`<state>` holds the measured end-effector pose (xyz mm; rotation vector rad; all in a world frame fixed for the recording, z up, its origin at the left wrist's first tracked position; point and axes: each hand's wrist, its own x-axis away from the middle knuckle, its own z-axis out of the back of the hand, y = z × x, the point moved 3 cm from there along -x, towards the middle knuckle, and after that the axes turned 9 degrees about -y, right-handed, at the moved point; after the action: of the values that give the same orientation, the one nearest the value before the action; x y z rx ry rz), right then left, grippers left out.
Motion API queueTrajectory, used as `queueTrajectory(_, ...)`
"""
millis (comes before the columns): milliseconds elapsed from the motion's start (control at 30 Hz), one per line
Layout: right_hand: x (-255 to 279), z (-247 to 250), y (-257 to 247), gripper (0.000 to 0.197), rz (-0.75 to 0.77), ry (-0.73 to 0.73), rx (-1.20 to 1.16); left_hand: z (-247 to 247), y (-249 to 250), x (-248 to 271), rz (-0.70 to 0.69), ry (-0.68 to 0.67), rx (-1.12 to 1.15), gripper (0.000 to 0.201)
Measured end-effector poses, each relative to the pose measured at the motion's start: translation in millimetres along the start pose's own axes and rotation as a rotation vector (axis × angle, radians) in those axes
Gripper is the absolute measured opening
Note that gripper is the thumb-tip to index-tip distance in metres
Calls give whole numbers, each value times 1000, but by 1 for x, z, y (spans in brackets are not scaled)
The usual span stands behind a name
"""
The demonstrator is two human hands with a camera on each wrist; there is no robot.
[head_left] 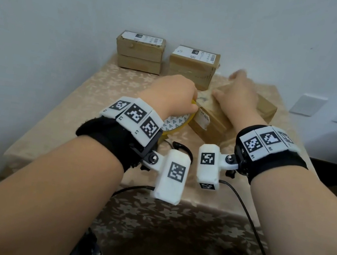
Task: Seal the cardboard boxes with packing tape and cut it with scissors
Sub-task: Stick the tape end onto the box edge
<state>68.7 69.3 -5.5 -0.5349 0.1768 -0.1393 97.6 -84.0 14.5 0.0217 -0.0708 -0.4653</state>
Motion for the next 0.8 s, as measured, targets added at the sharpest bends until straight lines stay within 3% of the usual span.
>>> queueTrajectory(67, 0, 4, 9, 54, -27, 63, 56, -1, 1, -1, -1, 4, -16, 34)
queueTrajectory(133, 4, 12, 8, 43, 98, 96, 116, 0, 0, -1, -4, 3, -5, 35)
queueTrajectory(200, 8, 12, -2, 39, 347, -67, 136, 1, -1, 0, -7, -5, 4, 34)
queueTrajectory(267, 19, 2, -11, 46, 496, -389, 237, 1, -1, 2, -12, -12, 7, 31)
queueTrajectory(333, 27, -7, -9, 57, 437, -605, 419, 1, -2, 3, -12, -24, 24, 33)
queueTrajectory(533, 29, -13, 3, 91, 311, -602, 565, -5, -10, 7, 31, 28, 134, 45)
queueTrajectory(800, 37, -17, 0, 72, 106, -518, 476, -16, -31, 23, -96, 153, 499, 47)
